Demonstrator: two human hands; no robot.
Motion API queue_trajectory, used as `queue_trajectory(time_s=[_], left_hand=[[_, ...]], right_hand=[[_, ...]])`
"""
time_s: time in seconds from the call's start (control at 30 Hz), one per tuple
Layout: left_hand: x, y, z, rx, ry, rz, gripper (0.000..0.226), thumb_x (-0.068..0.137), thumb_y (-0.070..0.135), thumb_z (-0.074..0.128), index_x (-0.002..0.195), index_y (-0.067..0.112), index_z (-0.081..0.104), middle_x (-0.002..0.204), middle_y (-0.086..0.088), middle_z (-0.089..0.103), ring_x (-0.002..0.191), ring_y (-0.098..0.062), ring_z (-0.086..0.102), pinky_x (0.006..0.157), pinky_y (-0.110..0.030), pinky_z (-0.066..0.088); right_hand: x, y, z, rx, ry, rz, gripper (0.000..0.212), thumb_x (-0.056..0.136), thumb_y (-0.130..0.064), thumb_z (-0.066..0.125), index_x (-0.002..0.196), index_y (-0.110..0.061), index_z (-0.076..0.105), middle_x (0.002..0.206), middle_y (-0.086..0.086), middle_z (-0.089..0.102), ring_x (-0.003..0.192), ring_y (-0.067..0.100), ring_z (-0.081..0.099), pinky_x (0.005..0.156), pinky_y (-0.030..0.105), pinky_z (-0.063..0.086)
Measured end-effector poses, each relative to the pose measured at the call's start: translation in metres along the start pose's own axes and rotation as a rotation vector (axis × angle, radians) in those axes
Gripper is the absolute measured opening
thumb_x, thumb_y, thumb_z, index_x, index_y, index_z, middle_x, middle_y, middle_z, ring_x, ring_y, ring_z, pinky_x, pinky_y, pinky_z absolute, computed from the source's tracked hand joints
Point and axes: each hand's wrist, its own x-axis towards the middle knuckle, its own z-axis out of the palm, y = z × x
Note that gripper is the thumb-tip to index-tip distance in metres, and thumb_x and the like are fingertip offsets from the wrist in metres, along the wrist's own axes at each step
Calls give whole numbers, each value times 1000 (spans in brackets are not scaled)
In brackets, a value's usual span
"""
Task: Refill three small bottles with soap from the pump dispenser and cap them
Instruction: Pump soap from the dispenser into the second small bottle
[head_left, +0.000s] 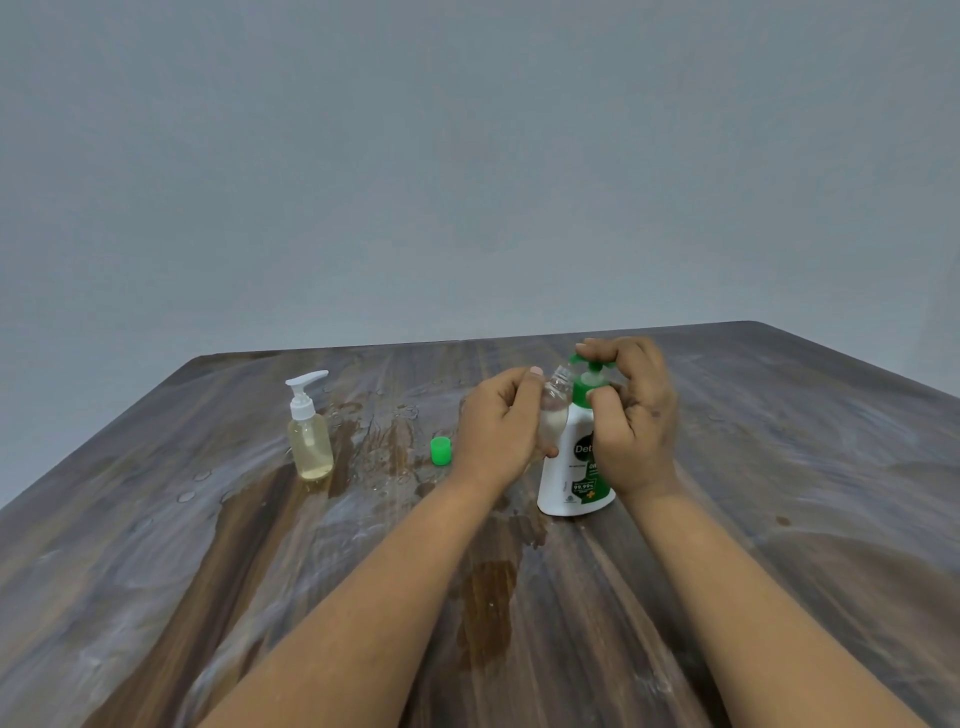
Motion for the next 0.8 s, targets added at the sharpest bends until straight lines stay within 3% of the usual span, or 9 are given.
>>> queue_trajectory(time_s=[0.13, 0.27, 0.4, 0.63, 0.8], left_hand=[[0, 1, 1, -1, 2, -6, 43, 102, 26, 46, 62, 15, 55, 45, 1, 56, 49, -36, 63, 49, -30, 43], [0, 1, 0, 11, 4, 4, 43, 101, 27, 46, 61, 17, 56, 47, 1, 57, 54, -40, 62, 52, -40, 49], [0, 1, 0, 15, 5, 14, 45, 103, 26, 45, 59, 18, 54, 44, -1, 57, 50, -35, 62, 49, -30, 42], [-2, 3, 1, 15, 1, -4, 42, 103, 25, 45, 63, 14, 54, 47, 7, 58, 44, -27, 63, 42, -22, 41], [-1, 0, 0, -6, -10, -3, 42, 103, 24, 45, 66, 6, 54, 47, 6, 55, 40, -23, 61, 39, -23, 39]], right_hand=[[1, 0, 2, -8, 12, 31, 29, 72, -12, 40, 84, -5, 66, 88, 0, 59, 87, 23, 58, 73, 34, 49], [1, -2, 2, 25, 18, 49, 31, 73, -15, 41, 87, -7, 66, 88, -6, 58, 89, 20, 57, 75, 29, 47], [1, -1, 0, 32, 14, 27, 33, 73, -18, 41, 91, -9, 66, 92, -6, 59, 91, 17, 57, 77, 26, 46], [1, 0, 2, 32, 31, 62, 28, 72, -16, 40, 82, -10, 65, 86, 2, 61, 86, 18, 58, 74, 26, 47], [0, 0, 2, 44, 22, 37, 29, 73, -17, 41, 91, -18, 64, 91, -14, 58, 89, 13, 58, 75, 25, 46]])
